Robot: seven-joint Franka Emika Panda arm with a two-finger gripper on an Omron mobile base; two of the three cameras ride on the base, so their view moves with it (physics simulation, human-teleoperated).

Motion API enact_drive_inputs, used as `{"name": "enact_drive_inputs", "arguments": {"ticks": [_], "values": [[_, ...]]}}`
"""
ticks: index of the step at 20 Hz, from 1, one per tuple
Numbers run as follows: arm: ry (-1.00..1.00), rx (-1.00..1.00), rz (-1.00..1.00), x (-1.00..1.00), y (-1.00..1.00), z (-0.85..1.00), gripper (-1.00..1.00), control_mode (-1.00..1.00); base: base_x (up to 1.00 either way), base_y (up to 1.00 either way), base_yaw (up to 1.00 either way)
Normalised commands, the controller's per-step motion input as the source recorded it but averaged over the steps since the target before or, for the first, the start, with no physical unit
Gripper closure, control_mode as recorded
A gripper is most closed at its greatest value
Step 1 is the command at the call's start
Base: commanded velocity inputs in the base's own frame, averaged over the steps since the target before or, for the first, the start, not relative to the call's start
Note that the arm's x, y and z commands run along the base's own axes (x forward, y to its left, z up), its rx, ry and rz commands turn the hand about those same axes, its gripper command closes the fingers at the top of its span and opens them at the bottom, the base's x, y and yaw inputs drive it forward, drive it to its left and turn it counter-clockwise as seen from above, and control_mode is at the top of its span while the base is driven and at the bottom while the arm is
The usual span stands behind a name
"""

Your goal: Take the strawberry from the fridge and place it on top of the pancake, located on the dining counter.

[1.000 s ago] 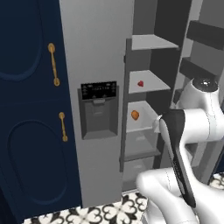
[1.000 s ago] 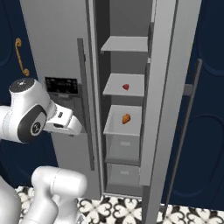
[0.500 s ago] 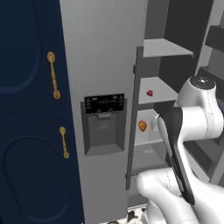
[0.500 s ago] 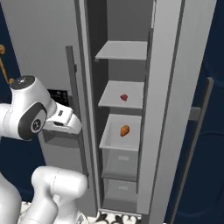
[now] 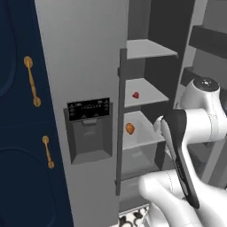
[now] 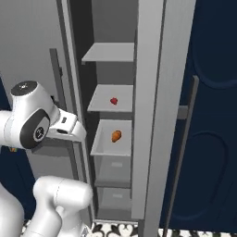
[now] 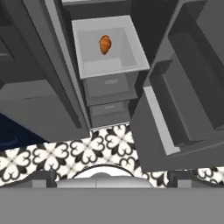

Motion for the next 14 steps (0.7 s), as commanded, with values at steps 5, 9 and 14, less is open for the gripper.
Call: {"name": "enact_drive_inputs", "arguments": {"ticks": [5, 9, 14], "values": [[0.0, 0.0, 0.0, 0.0, 0.0, 0.0, -1.0, 1.0, 0.26, 0.01, -0.25], [0.0, 0.0, 0.0, 0.0, 0.0, 0.0, -1.0, 1.0, 0.35, 0.01, 0.0], [0.0, 0.0, 0.0, 0.0, 0.0, 0.0, -1.0, 1.0, 0.56, 0.0, 0.0]]}}
